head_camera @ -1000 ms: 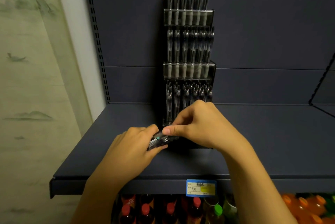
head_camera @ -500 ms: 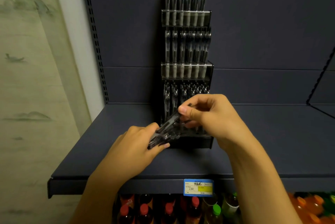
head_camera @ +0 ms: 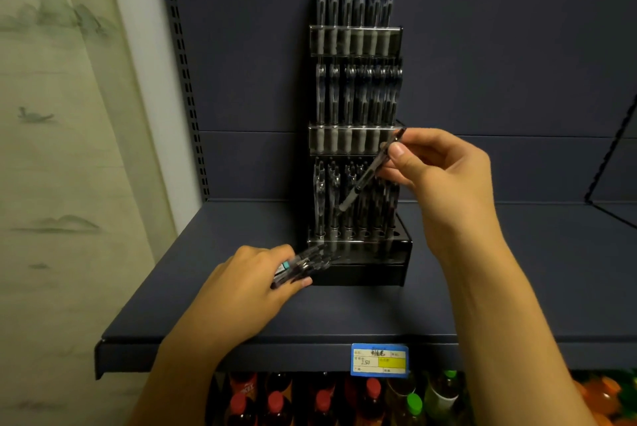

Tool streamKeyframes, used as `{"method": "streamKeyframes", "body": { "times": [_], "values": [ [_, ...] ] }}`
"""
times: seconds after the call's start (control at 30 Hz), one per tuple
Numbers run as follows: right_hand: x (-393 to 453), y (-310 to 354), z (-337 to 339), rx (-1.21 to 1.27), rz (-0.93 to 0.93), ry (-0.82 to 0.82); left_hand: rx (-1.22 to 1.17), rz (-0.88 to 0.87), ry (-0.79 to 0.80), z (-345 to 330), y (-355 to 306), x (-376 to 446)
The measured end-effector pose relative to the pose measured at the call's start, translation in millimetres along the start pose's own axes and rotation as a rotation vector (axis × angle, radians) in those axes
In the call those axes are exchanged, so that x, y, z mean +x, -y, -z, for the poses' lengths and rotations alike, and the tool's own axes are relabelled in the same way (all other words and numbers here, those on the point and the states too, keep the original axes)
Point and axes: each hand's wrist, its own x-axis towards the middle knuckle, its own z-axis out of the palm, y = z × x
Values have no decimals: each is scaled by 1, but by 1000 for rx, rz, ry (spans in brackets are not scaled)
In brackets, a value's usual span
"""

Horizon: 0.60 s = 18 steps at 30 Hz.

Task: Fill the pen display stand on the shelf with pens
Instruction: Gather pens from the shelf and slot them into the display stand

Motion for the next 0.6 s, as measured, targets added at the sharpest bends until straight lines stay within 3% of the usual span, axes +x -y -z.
{"method": "streamKeyframes", "body": {
  "times": [0.6],
  "values": [
    [8,-18,-24,-468,86,130,-9,-12,-12,-1,4,-4]
  ]
}}
